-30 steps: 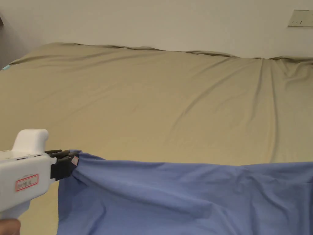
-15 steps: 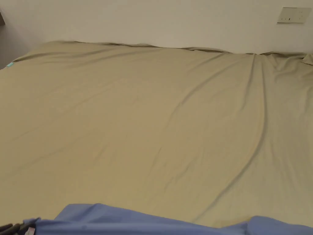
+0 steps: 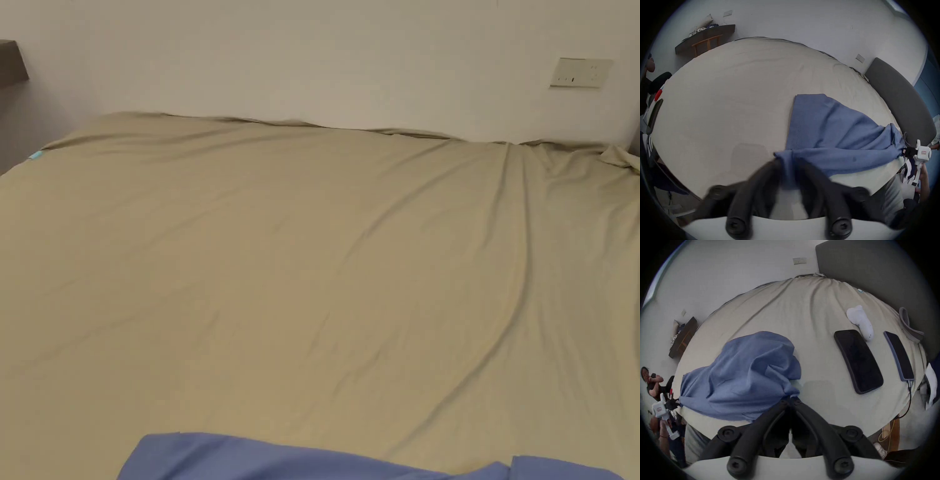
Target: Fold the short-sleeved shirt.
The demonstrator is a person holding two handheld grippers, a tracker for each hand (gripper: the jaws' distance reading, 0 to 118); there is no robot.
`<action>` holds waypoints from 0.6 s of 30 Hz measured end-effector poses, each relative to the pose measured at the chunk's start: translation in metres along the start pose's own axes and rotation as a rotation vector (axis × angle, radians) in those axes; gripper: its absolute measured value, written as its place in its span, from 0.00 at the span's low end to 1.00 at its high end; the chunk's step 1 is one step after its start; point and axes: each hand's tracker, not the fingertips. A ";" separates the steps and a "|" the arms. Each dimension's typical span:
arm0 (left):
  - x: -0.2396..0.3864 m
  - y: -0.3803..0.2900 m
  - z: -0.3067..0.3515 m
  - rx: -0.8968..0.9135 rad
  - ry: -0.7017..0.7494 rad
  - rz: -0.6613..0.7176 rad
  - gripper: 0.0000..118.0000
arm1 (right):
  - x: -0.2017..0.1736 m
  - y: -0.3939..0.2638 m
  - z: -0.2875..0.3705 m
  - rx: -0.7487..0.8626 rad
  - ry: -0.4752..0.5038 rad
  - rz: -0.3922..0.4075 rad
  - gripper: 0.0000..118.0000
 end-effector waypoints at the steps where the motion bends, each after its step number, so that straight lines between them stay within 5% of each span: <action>1: 0.003 0.002 0.005 -0.011 0.022 0.003 0.69 | -0.003 0.001 0.005 0.007 -0.004 0.012 0.55; 2: 0.005 0.005 0.013 -0.008 0.020 0.012 0.69 | -0.011 0.003 0.014 0.018 -0.017 0.050 0.70; 10: 0.079 0.041 0.079 0.368 -0.050 -0.064 0.69 | -0.089 0.027 0.080 0.325 0.037 0.218 0.70; 11: 0.089 0.043 0.080 0.420 -0.058 -0.074 0.68 | -0.100 0.030 0.083 0.356 0.030 0.243 0.66; 12: 0.097 0.046 0.080 0.443 -0.040 -0.085 0.57 | -0.109 0.031 0.085 0.372 0.023 0.269 0.45; 13: 0.105 0.049 0.078 0.458 -0.039 -0.107 0.33 | -0.117 0.031 0.085 0.382 0.011 0.303 0.16; 14: 0.113 0.054 0.073 0.451 -0.023 -0.120 0.01 | -0.125 0.033 0.083 0.395 -0.007 0.331 0.03; 18: 0.108 0.061 0.053 0.428 -0.018 -0.104 0.00 | -0.135 0.033 0.078 0.390 0.021 0.341 0.02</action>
